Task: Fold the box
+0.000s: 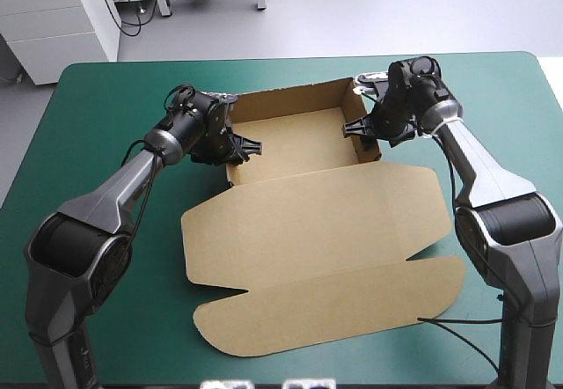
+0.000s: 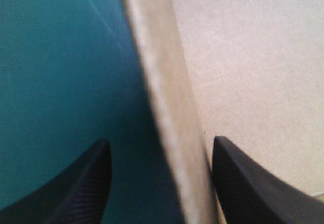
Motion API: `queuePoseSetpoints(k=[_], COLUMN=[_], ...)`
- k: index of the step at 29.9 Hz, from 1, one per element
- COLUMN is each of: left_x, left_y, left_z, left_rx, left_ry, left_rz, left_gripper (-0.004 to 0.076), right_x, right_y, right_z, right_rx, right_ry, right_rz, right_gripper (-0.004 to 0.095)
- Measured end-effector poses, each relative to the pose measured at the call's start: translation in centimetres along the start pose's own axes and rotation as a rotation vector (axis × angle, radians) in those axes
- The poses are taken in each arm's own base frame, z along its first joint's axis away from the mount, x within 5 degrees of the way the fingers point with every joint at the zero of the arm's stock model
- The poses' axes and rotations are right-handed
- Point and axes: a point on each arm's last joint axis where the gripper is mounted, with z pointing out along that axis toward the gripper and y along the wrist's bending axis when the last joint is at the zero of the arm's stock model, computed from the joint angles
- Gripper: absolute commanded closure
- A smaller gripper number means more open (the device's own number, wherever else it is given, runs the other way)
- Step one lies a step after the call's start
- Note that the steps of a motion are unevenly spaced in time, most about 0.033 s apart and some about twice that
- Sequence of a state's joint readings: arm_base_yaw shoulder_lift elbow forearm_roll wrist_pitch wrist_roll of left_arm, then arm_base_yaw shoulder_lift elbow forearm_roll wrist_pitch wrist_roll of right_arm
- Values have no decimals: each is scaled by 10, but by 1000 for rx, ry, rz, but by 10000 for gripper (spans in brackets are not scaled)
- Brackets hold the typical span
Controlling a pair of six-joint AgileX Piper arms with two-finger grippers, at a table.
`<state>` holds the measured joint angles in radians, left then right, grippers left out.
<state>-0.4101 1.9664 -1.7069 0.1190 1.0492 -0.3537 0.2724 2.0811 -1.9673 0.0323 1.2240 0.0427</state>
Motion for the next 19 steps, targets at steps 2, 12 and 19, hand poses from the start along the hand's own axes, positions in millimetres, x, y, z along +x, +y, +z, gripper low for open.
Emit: queuePoseSetpoints(k=[2,12,19], left_x=[-4,-45,-58], left_y=[1,8,12], left_z=[-4,-70,-131], left_rx=[-17,-51,-33], left_ry=[-19,-245,-351], left_rz=[12,8,-25], left_gripper=[266,266,417], right_x=[-2,-30,-36], right_y=[-1,1,4], right_z=[-1,-56,-103], right_rx=[5,4,-23], right_ry=[-13,-237,-353], right_rz=[-2,-13,-12], right_gripper=[245,245,247])
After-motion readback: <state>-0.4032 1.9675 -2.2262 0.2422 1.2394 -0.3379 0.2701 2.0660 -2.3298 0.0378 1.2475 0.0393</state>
